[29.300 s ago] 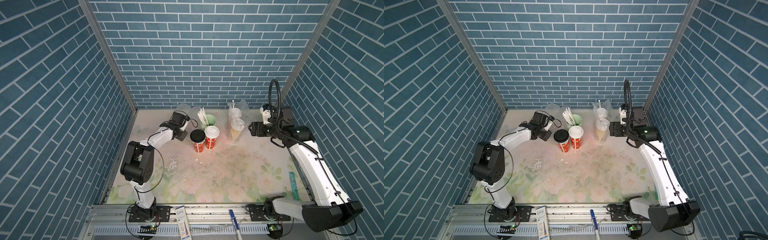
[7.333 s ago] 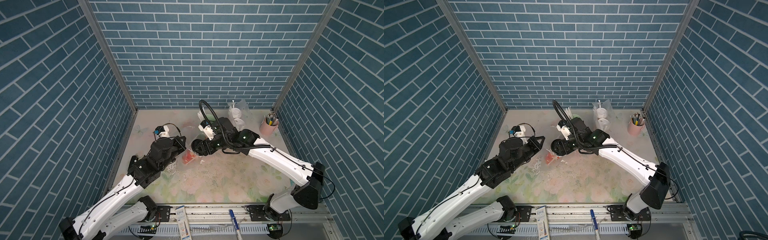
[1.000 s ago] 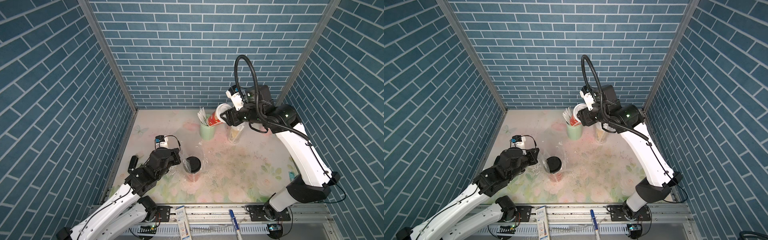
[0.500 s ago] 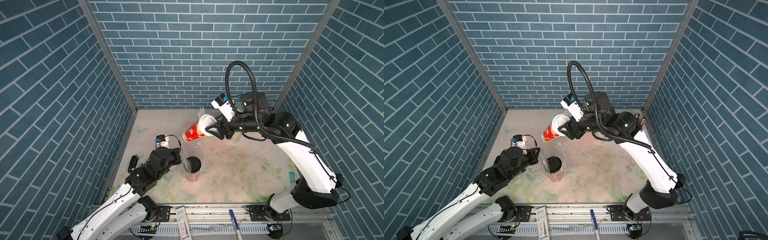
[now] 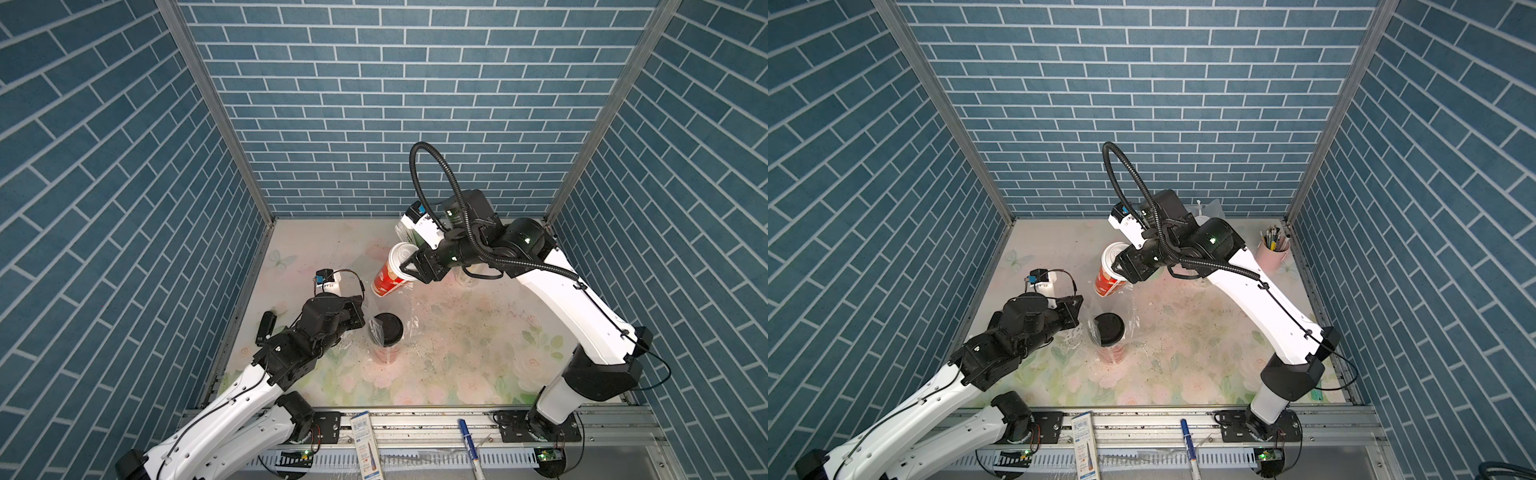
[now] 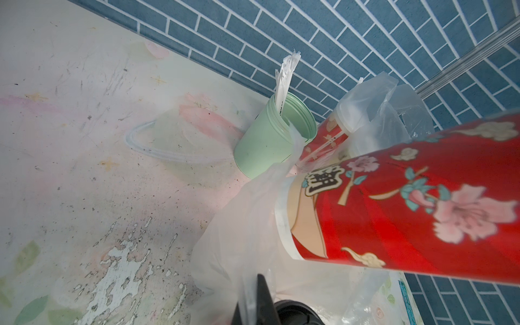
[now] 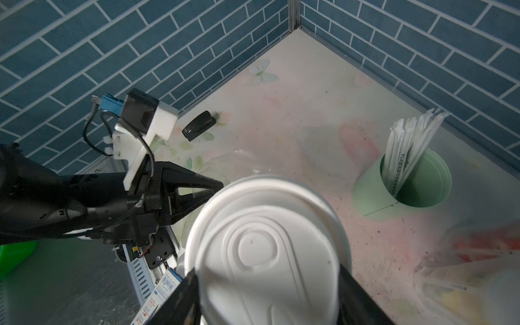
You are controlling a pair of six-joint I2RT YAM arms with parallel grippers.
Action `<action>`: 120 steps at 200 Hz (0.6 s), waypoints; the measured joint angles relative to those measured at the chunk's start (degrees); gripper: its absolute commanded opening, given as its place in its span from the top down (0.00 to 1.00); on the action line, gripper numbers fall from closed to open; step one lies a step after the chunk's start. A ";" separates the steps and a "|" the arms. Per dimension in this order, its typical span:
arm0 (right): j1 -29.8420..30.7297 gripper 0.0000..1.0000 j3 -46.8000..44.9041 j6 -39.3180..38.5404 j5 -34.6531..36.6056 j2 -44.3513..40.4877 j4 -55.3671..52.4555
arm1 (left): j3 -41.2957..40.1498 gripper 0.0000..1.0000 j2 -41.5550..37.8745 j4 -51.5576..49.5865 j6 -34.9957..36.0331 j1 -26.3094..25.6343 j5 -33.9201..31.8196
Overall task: Pack milk tea into plastic carrier bags
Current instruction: Place the milk tea cup in the plastic carrier bag.
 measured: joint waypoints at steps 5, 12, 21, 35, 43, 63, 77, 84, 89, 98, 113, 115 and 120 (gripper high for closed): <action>0.00 0.39 0.57 -0.09 0.44 0.59 -0.26 | 0.00 1.00 0.00 0.00 0.15 0.00 0.00; 0.04 0.38 1.38 -0.22 0.94 1.49 -0.66 | 0.02 1.00 0.00 0.04 0.31 0.00 0.00; 0.13 0.38 2.58 -0.50 1.49 2.82 -1.27 | 0.04 1.00 0.02 0.11 0.57 0.00 0.00; 0.33 0.38 4.44 -0.83 1.99 4.81 -2.34 | 0.11 1.00 0.09 0.24 0.83 0.00 0.00; 0.48 0.39 5.66 -1.22 2.25 6.03 -2.95 | 0.13 1.00 0.24 0.39 0.90 0.00 0.00; 0.92 0.38 10.21 -2.12 2.86 9.77 -5.57 | 0.24 1.00 0.87 0.72 1.29 0.00 0.07; 1.09 0.38 13.53 -2.56 3.17 12.33 -7.34 | 0.50 1.00 1.22 0.85 1.68 0.00 0.09; 1.16 0.38 14.75 -2.78 3.30 13.38 -8.11 | 0.74 1.00 1.38 0.87 1.92 0.00 0.09; 1.18 0.38 15.43 -3.08 3.34 13.99 -8.63 | 0.94 1.00 1.44 0.96 2.03 0.00 0.09; 1.18 0.38 16.41 -3.43 3.43 15.02 -9.62 | 1.31 1.00 1.49 1.07 2.25 0.00 0.11; 1.18 0.38 17.42 -3.63 3.52 16.37 -10.78 | 1.97 1.00 1.49 1.29 2.60 0.00 0.22; 1.20 0.38 17.46 -3.63 3.50 16.57 -10.91 | 2.08 1.00 1.49 1.36 2.67 0.00 0.22; 1.20 0.38 17.53 -3.65 3.50 16.92 -11.21 | 2.29 1.00 1.49 1.55 2.82 0.00 0.22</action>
